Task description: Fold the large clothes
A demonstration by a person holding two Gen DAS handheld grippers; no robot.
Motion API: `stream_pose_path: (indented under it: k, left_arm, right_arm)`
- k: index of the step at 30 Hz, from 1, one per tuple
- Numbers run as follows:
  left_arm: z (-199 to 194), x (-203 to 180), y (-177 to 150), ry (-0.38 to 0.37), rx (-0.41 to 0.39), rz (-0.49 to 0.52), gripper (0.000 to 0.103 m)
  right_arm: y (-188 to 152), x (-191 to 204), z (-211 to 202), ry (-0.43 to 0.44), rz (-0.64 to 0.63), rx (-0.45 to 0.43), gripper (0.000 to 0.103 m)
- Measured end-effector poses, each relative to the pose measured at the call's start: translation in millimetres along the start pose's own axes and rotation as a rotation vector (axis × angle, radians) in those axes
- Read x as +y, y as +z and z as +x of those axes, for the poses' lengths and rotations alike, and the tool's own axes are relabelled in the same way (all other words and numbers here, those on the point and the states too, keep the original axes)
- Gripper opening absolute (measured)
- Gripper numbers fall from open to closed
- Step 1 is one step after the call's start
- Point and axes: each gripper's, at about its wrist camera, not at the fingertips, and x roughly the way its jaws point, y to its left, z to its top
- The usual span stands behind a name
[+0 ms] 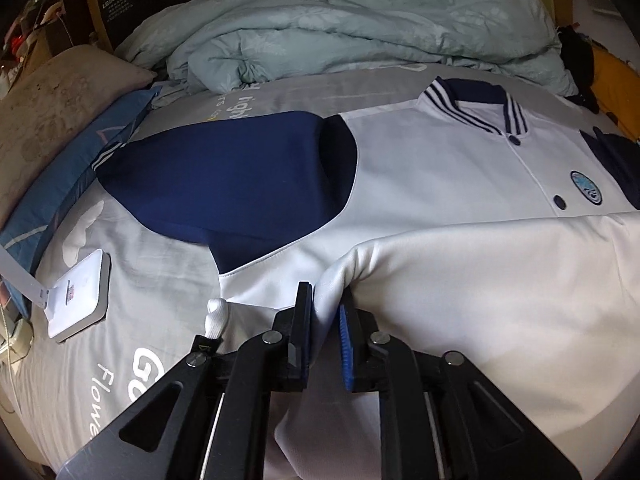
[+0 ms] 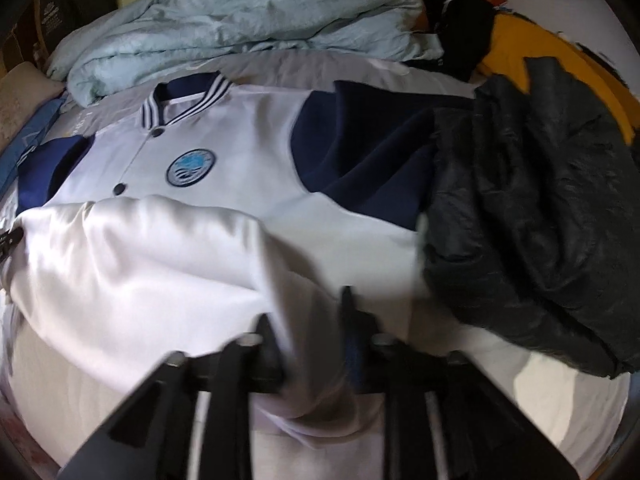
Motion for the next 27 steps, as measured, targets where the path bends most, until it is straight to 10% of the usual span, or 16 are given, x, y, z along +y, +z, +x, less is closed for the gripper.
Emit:
stream_pose_path:
  k: [5, 11, 16, 22, 27]
  left_arm:
    - [-34, 21, -7, -0.080, -0.058, -0.117, 0.061]
    - [-85, 39, -13, -0.061, -0.140, -0.151, 0.075]
    - [-97, 31, -25, 0.150, -0.141, -0.046, 0.085]
    - [-68, 44, -33, 0.141, -0.017, -0.100, 0.089]
    - [-48, 68, -30, 0.078, 0.020, -0.213, 0.089]
  right_arm:
    - [-2, -4, -31, 0.060, 0.027, -0.117, 0.054]
    - [-12, 9, -72, 0.091, -0.018, -0.282, 0.077]
    - [-21, 23, -63, 0.128, -0.045, -0.172, 0.078]
    - [-23, 24, -57, 0.035, -0.055, -0.168, 0.077]
    - [-18, 2, -49, 0.068, 0.001, -0.152, 0.053]
